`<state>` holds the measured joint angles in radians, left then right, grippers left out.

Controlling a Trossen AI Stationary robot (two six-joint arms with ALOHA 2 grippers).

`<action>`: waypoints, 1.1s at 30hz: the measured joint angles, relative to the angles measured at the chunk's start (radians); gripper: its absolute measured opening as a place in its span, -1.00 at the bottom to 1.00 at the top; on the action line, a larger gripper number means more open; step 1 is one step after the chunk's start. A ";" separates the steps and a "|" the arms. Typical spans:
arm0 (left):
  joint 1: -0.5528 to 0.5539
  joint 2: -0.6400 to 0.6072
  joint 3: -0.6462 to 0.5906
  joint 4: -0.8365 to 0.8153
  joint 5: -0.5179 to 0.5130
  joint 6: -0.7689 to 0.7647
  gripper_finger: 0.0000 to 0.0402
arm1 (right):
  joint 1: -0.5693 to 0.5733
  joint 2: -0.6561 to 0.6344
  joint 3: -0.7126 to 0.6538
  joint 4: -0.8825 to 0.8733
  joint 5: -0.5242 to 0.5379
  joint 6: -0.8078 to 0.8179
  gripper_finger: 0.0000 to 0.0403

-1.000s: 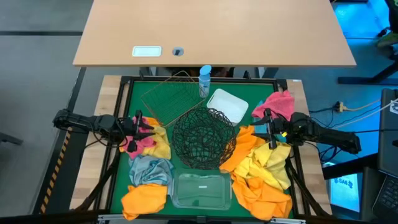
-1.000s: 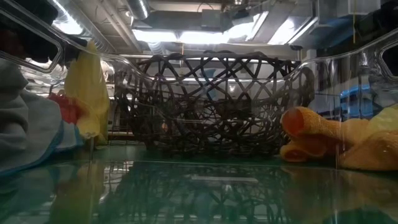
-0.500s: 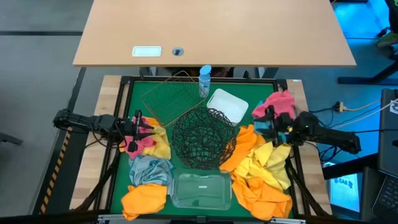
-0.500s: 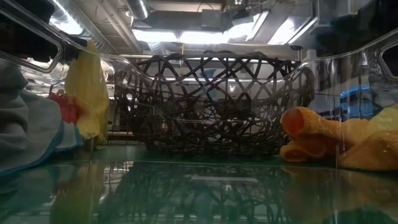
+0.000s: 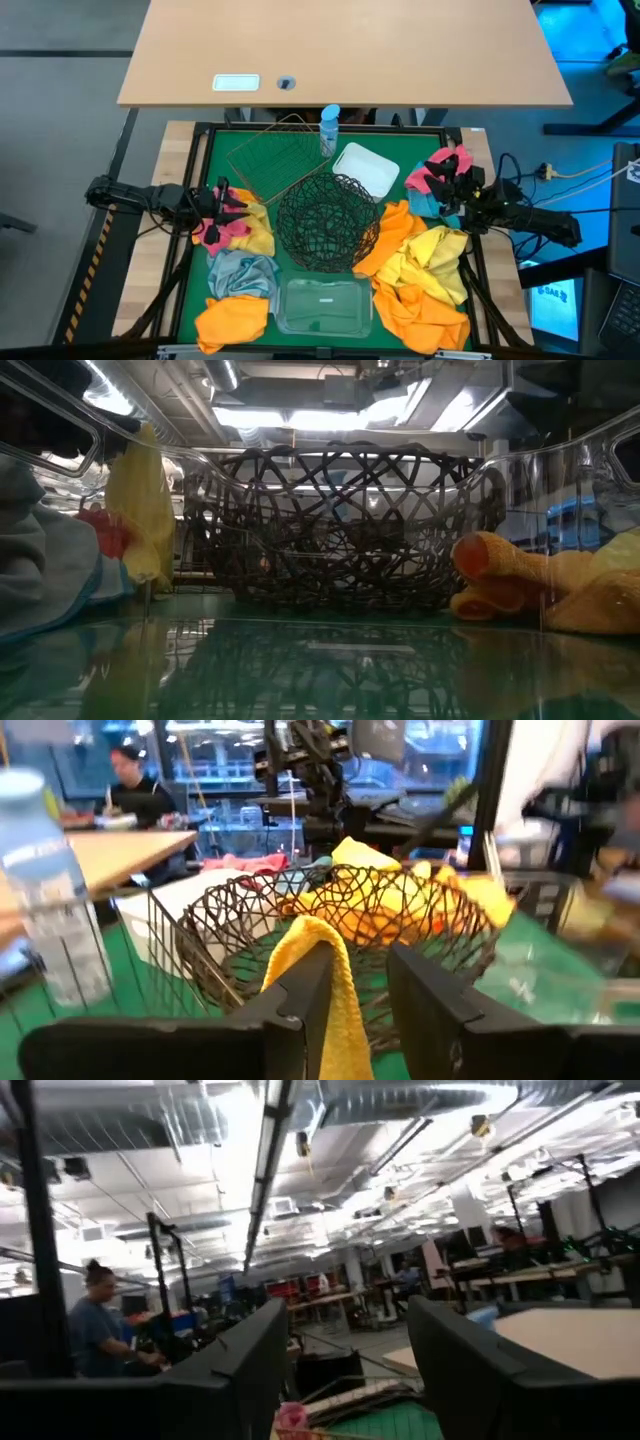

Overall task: Sort microfiber towel by color & place in baskets
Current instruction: Put the pink microfiber towel into the white bin

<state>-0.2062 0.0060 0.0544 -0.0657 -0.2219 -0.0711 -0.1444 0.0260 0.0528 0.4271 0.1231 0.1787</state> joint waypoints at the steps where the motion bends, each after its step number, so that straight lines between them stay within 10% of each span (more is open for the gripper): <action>1: 0.000 0.000 0.000 0.000 0.000 -0.042 -0.52 | 0.000 0.007 0.000 0.000 0.001 0.000 0.04; 18: 0.000 0.007 0.062 -0.194 -0.112 -0.242 -0.52 | 0.000 0.211 0.132 -0.106 0.121 -0.086 0.04; 33: 0.000 0.007 0.125 -0.481 -0.049 -0.496 -0.52 | -0.001 0.610 0.629 -1.117 0.461 0.180 0.04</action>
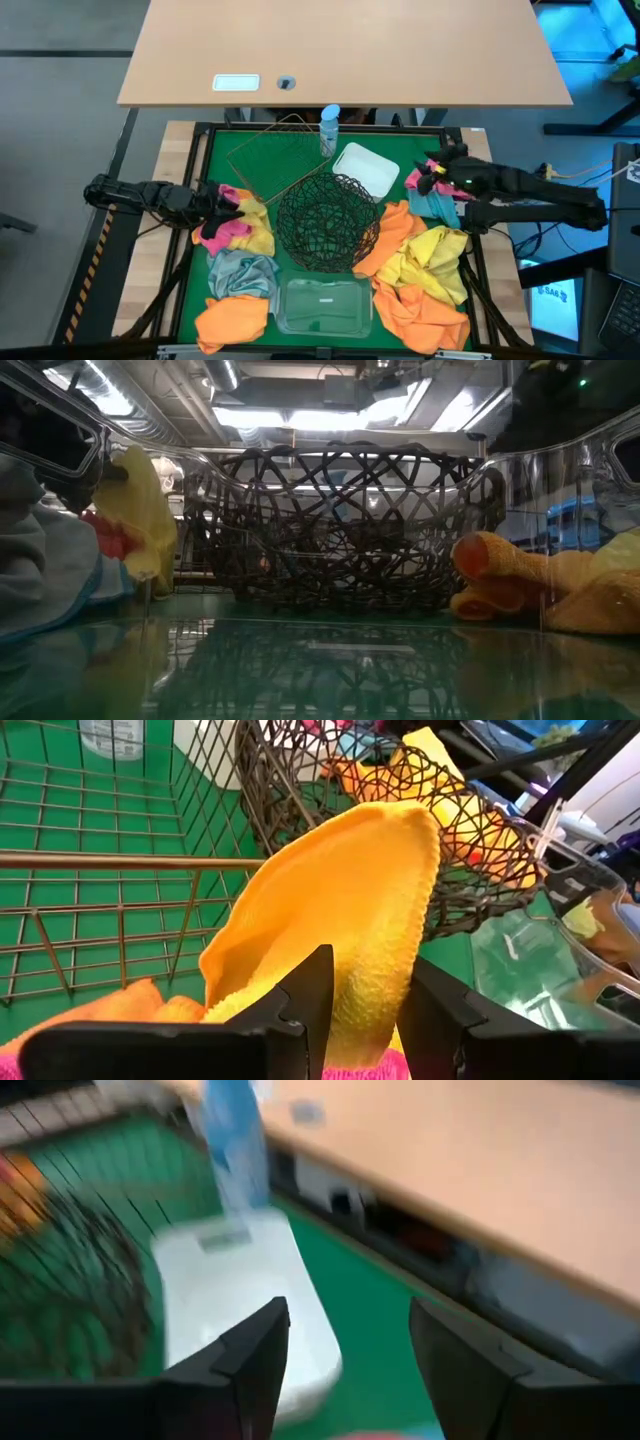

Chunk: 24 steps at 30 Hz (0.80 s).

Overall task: Sort microfiber towel by color & place in baskets
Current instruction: Put the pink microfiber towel into the white bin

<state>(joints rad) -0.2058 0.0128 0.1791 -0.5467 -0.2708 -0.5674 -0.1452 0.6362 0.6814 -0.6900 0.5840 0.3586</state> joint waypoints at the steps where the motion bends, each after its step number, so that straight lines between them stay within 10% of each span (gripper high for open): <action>1: 0.000 0.000 0.000 0.001 0.000 0.000 -0.52 | 0.000 0.033 0.011 -0.035 -0.001 0.021 0.04; 24: 0.000 0.000 0.000 0.001 -0.001 0.000 -0.52 | -0.211 0.541 0.012 -0.189 -0.240 -0.019 0.04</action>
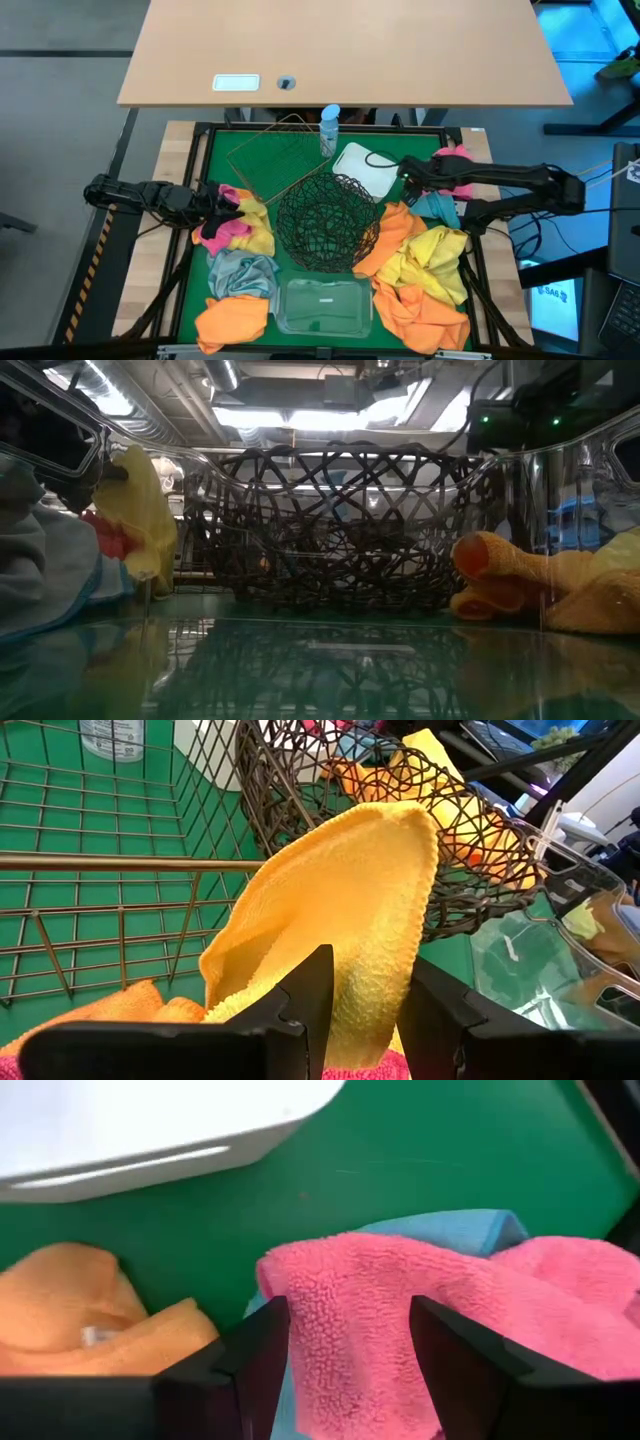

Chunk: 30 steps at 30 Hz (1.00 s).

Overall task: Sort microfiber towel by color & place in baskets
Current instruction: Put the pink microfiber towel into the white bin

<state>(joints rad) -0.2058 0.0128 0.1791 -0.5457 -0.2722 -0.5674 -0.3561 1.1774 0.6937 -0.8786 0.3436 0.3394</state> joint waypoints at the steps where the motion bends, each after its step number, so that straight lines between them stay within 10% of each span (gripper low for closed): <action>1: 0.000 0.000 0.000 0.000 0.000 0.000 -0.52 | 0.001 0.003 0.000 -0.002 0.003 0.000 0.04; 16: 0.000 0.000 0.000 0.000 -0.005 0.000 -0.52 | 0.002 0.005 0.000 -0.033 -0.048 -0.011 -0.01; 25: 0.000 0.000 0.000 0.000 -0.005 0.001 -0.52 | 0.002 0.005 0.000 -0.033 -0.049 -0.012 -0.88; 30: 0.000 0.000 0.000 0.000 -0.005 0.000 -0.52 | 0.002 0.005 0.006 -0.044 -0.050 -0.007 -0.90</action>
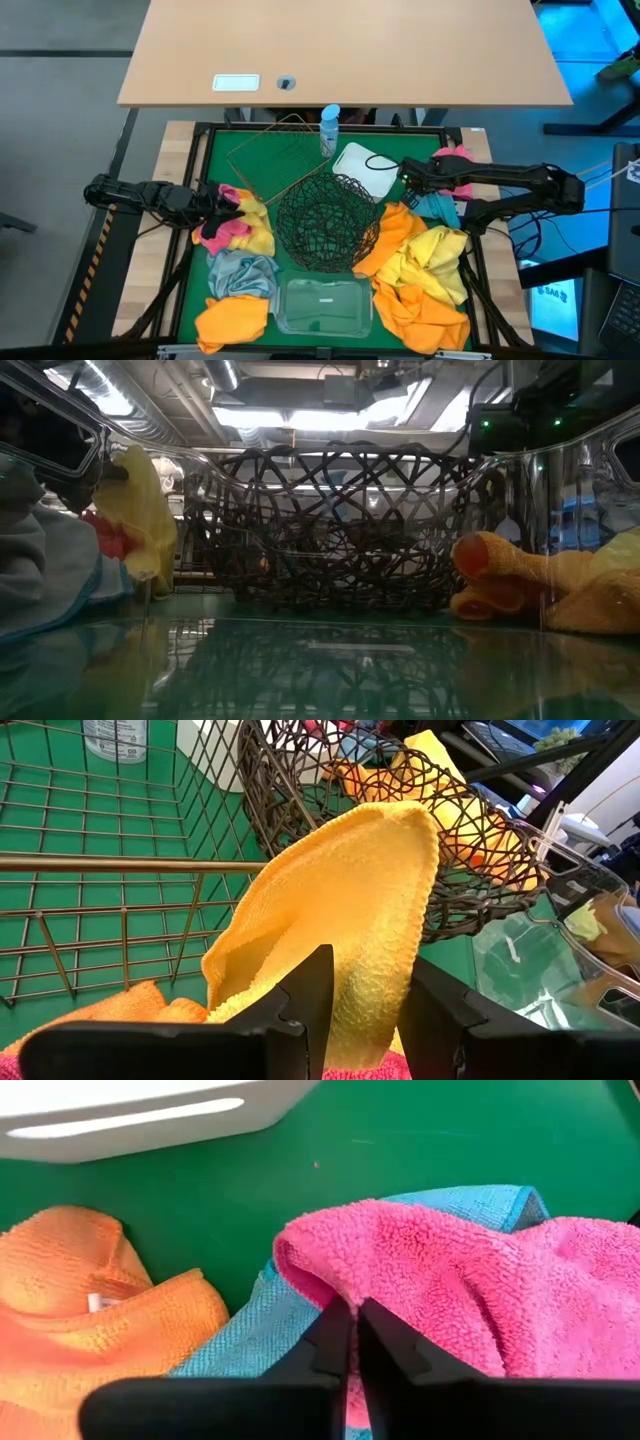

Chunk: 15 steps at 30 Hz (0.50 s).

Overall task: Sort microfiber towel by color & place in baskets
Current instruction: Put the pink microfiber towel into the white bin

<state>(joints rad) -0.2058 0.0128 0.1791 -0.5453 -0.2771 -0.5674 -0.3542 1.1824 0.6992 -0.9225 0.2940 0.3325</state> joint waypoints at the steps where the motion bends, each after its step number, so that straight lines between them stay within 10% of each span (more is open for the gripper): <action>1: 0.000 0.000 0.000 0.000 0.000 0.000 -0.52 | 0.000 0.000 0.012 -0.014 -0.001 0.000 -0.91; 15: 0.000 0.000 0.000 0.000 -0.001 -0.001 -0.52 | 0.000 0.000 0.446 -0.159 0.001 -0.053 -0.98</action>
<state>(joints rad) -0.2058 0.0128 0.1791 -0.5455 -0.2779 -0.5682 -0.3538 1.1820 1.1451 -1.0815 0.2947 0.2790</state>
